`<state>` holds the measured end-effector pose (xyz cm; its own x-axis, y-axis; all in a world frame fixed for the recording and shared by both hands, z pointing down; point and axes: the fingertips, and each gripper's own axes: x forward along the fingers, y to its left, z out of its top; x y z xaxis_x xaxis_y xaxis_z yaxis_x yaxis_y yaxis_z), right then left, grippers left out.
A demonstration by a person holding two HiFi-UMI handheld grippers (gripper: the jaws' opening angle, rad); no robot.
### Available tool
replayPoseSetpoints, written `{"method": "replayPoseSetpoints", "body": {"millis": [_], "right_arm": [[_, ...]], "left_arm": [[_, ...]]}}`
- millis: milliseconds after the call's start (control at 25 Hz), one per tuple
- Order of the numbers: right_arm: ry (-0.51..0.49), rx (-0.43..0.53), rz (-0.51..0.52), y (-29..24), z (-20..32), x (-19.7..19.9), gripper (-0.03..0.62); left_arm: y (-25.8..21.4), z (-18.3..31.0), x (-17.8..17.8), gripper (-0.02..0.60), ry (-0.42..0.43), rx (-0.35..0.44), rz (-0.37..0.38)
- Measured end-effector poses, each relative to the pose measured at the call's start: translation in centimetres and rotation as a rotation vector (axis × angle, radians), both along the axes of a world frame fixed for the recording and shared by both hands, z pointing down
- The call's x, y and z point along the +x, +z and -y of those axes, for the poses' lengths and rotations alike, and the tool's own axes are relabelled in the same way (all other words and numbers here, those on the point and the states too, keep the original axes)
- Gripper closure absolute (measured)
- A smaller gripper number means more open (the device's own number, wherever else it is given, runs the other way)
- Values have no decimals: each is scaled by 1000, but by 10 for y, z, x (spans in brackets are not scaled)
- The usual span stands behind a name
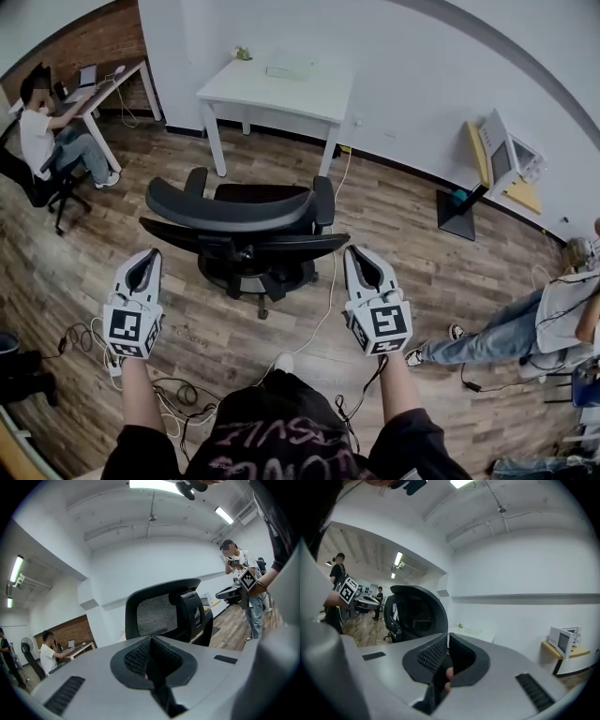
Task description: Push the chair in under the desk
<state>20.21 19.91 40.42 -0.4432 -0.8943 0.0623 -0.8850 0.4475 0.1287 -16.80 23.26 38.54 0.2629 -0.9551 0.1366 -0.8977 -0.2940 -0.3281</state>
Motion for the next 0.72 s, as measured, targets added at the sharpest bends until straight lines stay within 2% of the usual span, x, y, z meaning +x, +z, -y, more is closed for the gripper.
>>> {"method": "replayPoseSetpoints", "body": {"millis": [360,520,720], "right_arm": [[-111,4,-97,7,31,-4,563],[-150,26,-188,6,34,-10,562],[-218,-15,-282,14,34,-20,507]], "left_arm": [[8,23,-3,565,-42,-66,127],[13,26,-10,563,-25,-91,238],[27,34,-16,489,24,-149,341]]}}
